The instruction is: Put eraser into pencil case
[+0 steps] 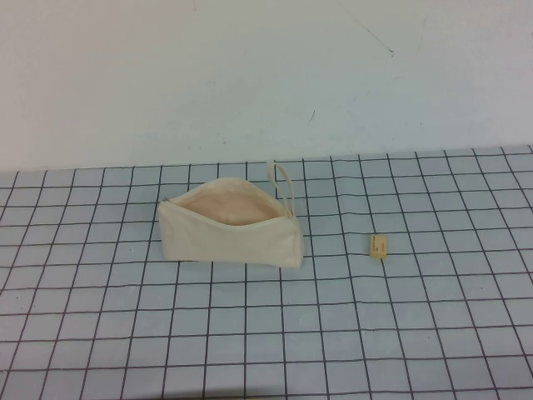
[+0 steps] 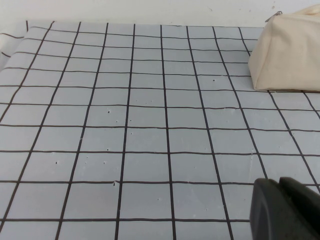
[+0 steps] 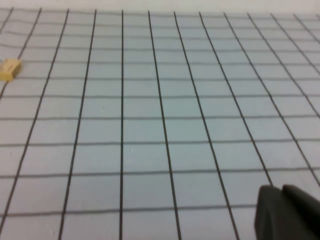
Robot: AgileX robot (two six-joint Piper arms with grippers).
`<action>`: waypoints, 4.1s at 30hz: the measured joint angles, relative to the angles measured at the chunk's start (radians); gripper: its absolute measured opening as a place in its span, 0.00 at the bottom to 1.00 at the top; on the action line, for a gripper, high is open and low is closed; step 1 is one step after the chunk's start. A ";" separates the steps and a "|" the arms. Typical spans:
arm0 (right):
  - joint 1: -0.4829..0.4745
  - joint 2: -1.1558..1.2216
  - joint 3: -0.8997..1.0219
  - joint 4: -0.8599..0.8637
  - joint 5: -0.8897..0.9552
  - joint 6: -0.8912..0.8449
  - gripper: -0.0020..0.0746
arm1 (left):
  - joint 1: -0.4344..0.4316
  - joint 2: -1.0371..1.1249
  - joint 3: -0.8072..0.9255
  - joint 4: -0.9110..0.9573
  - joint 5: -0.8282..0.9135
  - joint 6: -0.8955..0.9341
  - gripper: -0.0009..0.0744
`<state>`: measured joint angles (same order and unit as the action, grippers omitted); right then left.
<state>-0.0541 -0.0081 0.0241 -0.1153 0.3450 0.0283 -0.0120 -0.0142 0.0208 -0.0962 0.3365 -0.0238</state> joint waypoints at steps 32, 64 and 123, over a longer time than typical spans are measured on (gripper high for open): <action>0.000 0.167 -0.605 0.051 -0.183 -0.059 0.02 | 0.000 0.000 0.000 0.000 0.000 0.000 0.01; 0.221 1.555 -1.202 0.195 0.331 -0.243 0.15 | 0.000 0.000 0.000 0.000 0.000 0.000 0.01; 0.413 2.244 -2.251 0.497 0.698 -0.326 0.18 | 0.000 0.000 0.000 0.000 0.000 0.000 0.01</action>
<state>0.3591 2.2356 -2.2266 0.3817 1.0433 -0.2972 -0.0120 -0.0142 0.0208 -0.0962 0.3365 -0.0238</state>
